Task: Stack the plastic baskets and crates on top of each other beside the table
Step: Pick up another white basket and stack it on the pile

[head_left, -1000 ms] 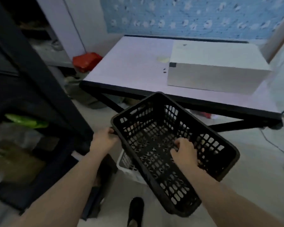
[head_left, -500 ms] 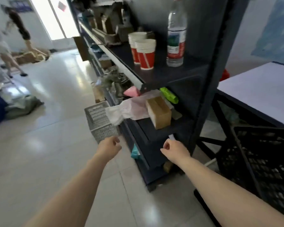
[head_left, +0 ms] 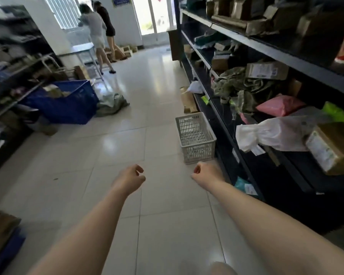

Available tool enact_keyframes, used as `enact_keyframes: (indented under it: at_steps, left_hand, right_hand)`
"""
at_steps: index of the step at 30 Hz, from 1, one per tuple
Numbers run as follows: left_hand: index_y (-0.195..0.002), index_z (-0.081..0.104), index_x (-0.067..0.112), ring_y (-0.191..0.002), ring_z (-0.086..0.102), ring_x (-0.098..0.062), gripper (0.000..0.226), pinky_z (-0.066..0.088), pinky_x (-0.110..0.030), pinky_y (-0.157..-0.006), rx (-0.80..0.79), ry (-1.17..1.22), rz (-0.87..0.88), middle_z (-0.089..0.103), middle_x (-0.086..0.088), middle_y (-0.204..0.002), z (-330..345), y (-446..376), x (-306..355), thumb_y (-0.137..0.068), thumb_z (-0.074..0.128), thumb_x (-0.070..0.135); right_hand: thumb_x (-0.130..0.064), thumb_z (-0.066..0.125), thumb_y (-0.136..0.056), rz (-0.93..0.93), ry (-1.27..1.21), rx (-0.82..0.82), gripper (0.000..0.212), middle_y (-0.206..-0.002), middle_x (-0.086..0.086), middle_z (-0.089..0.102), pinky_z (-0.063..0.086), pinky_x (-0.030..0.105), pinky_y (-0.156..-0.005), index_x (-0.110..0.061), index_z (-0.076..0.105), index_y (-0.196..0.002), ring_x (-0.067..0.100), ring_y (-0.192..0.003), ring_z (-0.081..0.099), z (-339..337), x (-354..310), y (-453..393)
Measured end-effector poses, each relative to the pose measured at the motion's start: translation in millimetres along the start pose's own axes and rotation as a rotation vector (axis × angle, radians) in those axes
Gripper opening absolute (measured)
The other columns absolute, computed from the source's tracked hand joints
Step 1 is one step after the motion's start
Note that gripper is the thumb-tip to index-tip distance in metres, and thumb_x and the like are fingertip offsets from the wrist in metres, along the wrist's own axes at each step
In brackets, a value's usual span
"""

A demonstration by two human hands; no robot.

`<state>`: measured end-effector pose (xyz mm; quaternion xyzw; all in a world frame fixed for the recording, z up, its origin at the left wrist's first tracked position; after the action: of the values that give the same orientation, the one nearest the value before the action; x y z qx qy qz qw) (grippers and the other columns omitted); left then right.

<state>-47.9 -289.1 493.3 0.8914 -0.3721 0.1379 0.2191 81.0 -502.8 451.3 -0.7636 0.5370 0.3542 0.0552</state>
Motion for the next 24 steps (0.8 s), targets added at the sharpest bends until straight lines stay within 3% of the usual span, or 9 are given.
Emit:
enact_keyframes:
  at_steps: [4, 11, 17, 21, 24]
  left_hand:
    - [-0.123, 0.057, 0.016, -0.109, 0.059, -0.026, 0.037, 0.046, -0.031, -0.090, -0.025, 0.006, -0.030, 0.060, -0.007, -0.121, -10.6, -66.5, -11.9, -0.087, 0.056, 0.022]
    - [-0.120, 0.058, 0.015, -0.091, 0.054, -0.021, 0.036, 0.045, -0.030, -0.086, -0.031, 0.033, -0.101, 0.061, -0.008, -0.119, -28.2, -212.3, 11.3, -0.085, 0.056, 0.021]
    - [-0.118, 0.059, 0.013, -0.089, 0.055, -0.022, 0.034, 0.044, -0.030, -0.082, -0.076, 0.097, -0.118, 0.059, -0.003, -0.101, -40.9, -338.9, 52.0, -0.084, 0.057, 0.019]
    - [-0.119, 0.059, 0.011, -0.090, 0.054, -0.022, 0.035, 0.046, -0.030, -0.087, -0.124, 0.089, -0.111, 0.059, -0.004, -0.101, -40.9, -425.2, 70.9, -0.085, 0.057, 0.018]
    - [-0.121, 0.057, 0.014, -0.090, 0.053, -0.020, 0.035, 0.041, -0.026, -0.082, -0.165, 0.067, -0.092, 0.058, -0.002, -0.104, -41.2, -501.6, 83.5, -0.086, 0.056, 0.020]
  right_hand:
    - [-0.029, 0.058, -0.084, 0.037, -0.053, -0.003, 0.010, -0.110, 0.008, 0.066, 0.042, 0.029, -0.077, -0.021, 0.053, -0.085, 0.027, -0.104, 0.060, 9.0, -25.8, -71.9]
    - [-0.027, 0.057, -0.085, 0.105, -0.091, -0.036, 0.008, -0.109, 0.008, 0.065, 0.047, 0.032, -0.086, -0.019, 0.054, -0.085, 0.027, -0.103, 0.061, -2.8, -44.8, -232.3]
    - [-0.025, 0.058, -0.084, 0.214, -0.122, -0.040, 0.010, -0.096, 0.004, 0.057, 0.049, 0.034, -0.089, -0.016, 0.055, -0.089, 0.026, -0.099, 0.060, -38.4, -58.4, -361.9]
    - [-0.025, 0.060, -0.085, 0.282, -0.137, -0.064, 0.014, -0.098, 0.005, 0.056, 0.047, 0.033, -0.085, -0.015, 0.055, -0.092, 0.024, -0.092, 0.055, -42.4, -62.8, -437.0]
    - [-0.024, 0.057, -0.088, 0.340, -0.182, -0.060, 0.011, -0.101, 0.005, 0.054, 0.042, 0.030, -0.075, -0.016, 0.050, -0.089, 0.022, -0.087, 0.050, -39.4, -65.6, -497.7]
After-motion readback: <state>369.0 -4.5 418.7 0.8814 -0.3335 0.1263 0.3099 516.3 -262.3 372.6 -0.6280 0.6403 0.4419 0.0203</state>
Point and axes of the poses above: each hand's wrist, its own y-axis away from the middle knuckle, its own z-axis out of the palm, x = y × z, the point moved 7 cm from there along -y, towards the middle knuckle
